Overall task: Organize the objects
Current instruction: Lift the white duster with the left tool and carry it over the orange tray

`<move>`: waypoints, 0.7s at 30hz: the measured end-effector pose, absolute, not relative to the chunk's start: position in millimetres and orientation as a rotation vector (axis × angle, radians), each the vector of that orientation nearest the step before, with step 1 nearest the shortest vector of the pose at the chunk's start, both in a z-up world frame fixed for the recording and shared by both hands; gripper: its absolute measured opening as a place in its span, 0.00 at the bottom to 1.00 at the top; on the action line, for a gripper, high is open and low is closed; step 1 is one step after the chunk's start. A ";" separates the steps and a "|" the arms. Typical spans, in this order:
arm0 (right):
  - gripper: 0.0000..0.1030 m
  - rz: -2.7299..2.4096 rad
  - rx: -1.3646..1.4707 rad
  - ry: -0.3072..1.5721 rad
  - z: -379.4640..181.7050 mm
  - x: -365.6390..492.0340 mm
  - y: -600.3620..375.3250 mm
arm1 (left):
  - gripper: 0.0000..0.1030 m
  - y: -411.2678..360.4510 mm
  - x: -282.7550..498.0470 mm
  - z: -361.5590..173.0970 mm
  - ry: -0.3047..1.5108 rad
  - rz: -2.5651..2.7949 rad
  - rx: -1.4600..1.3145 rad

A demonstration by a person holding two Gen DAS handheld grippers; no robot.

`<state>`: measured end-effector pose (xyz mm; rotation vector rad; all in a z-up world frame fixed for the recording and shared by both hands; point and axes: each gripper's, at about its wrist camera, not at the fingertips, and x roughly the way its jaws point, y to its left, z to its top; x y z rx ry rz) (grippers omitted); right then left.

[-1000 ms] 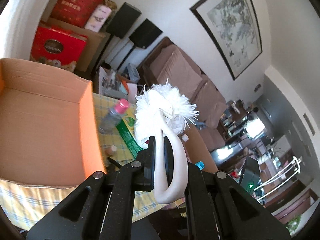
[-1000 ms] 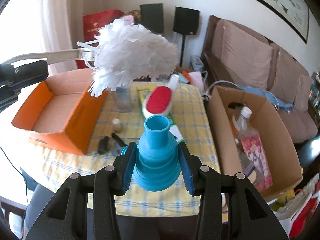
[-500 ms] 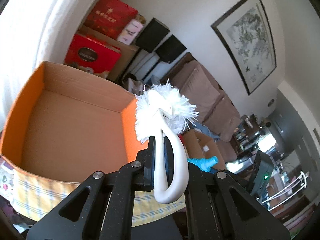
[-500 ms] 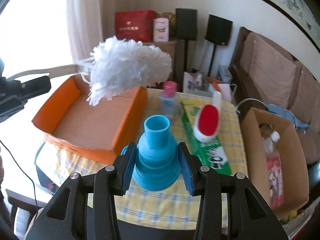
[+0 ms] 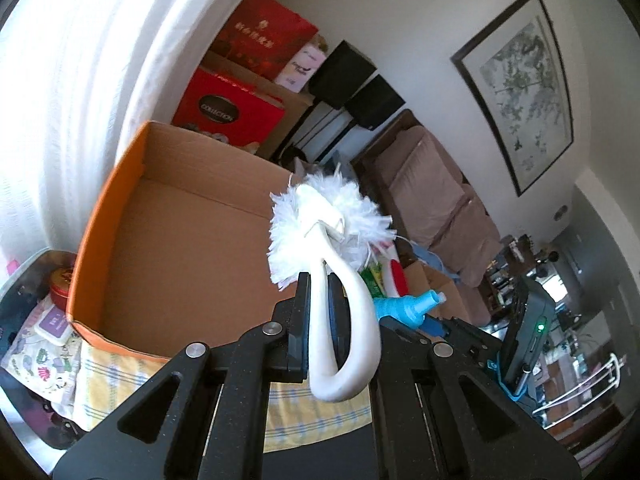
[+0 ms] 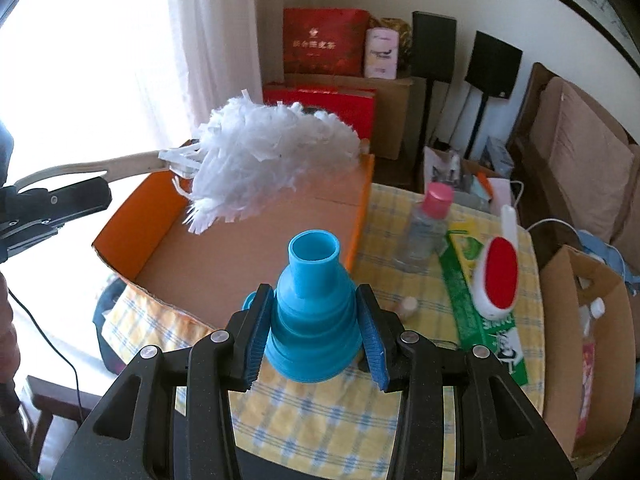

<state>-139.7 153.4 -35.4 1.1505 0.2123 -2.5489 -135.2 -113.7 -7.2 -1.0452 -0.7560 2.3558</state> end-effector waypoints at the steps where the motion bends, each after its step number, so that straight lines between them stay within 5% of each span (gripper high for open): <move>1: 0.41 -2.543 1.156 0.213 -37.1 -142.2 150.9 | 0.06 -115.9 -137.0 -9.1 -0.760 2.354 -1.052; 21: 0.42 -2.464 1.294 0.301 -91.8 -191.2 115.4 | 0.00 -137.5 -174.8 -59.0 -0.737 2.353 -1.233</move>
